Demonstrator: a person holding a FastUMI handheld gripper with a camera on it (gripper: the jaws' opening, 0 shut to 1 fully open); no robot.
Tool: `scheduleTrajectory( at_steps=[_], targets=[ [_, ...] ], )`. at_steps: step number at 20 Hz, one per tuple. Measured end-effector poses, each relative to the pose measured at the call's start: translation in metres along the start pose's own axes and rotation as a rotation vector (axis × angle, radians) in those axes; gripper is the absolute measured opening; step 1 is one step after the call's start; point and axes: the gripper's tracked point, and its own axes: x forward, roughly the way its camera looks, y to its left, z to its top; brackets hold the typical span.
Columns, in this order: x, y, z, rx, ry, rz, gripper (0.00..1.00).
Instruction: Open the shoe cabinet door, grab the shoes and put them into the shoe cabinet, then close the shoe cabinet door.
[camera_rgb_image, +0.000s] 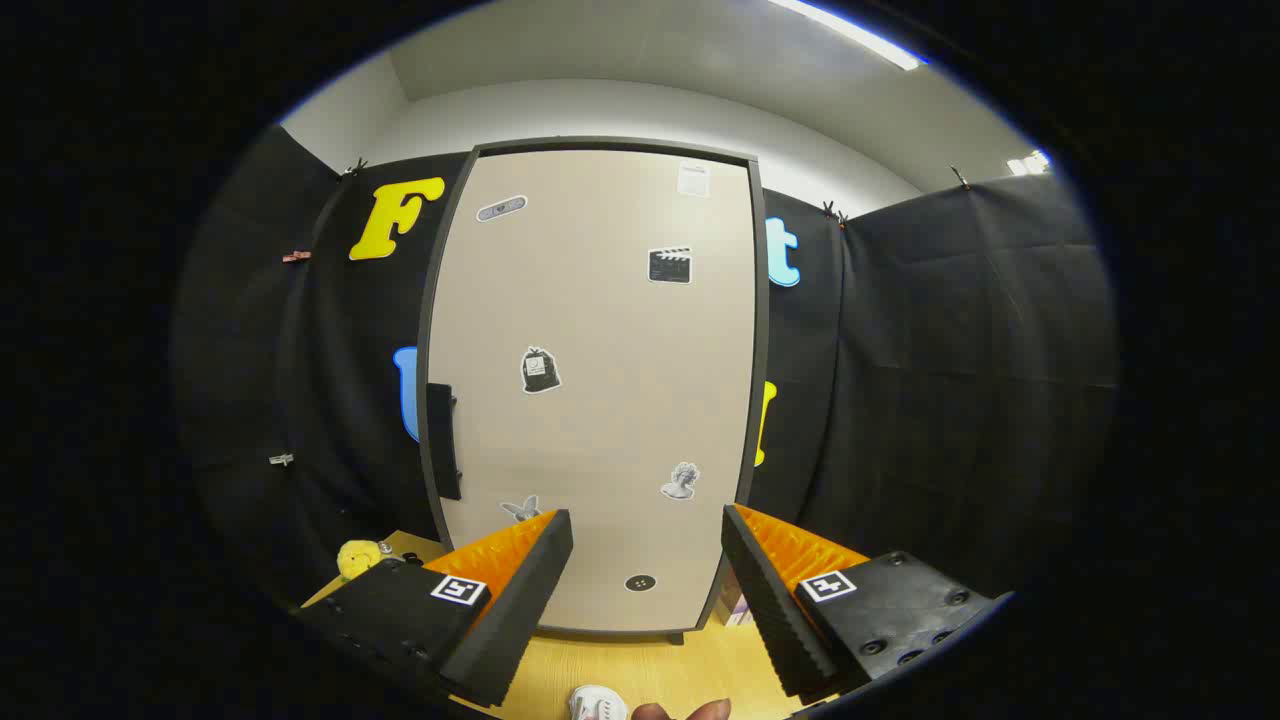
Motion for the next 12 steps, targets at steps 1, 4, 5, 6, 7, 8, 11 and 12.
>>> scheduleTrajectory(
  at_steps=[1,4,5,6,7,8,11,12],
  targets=[
    [0.0,0.0017,-0.0014,0.011,0.003,-0.002,0.97],
    [0.0007,0.0042,-0.0029,0.032,0.009,-0.008,0.98],
    [0.0008,0.0045,-0.0023,0.031,0.007,-0.009,0.98],
    [0.0012,0.0052,-0.0015,0.029,0.004,-0.01,0.98],
    [0.0008,0.0057,-0.0009,0.031,0.002,-0.01,0.98],
    [0.0013,0.007,-0.0004,0.035,0.001,-0.01,0.98],
    [0.002,0.0078,0.0006,0.034,-0.004,-0.012,0.98],
    [0.0021,0.0079,0.0012,0.033,-0.007,-0.014,0.98]
  ],
)
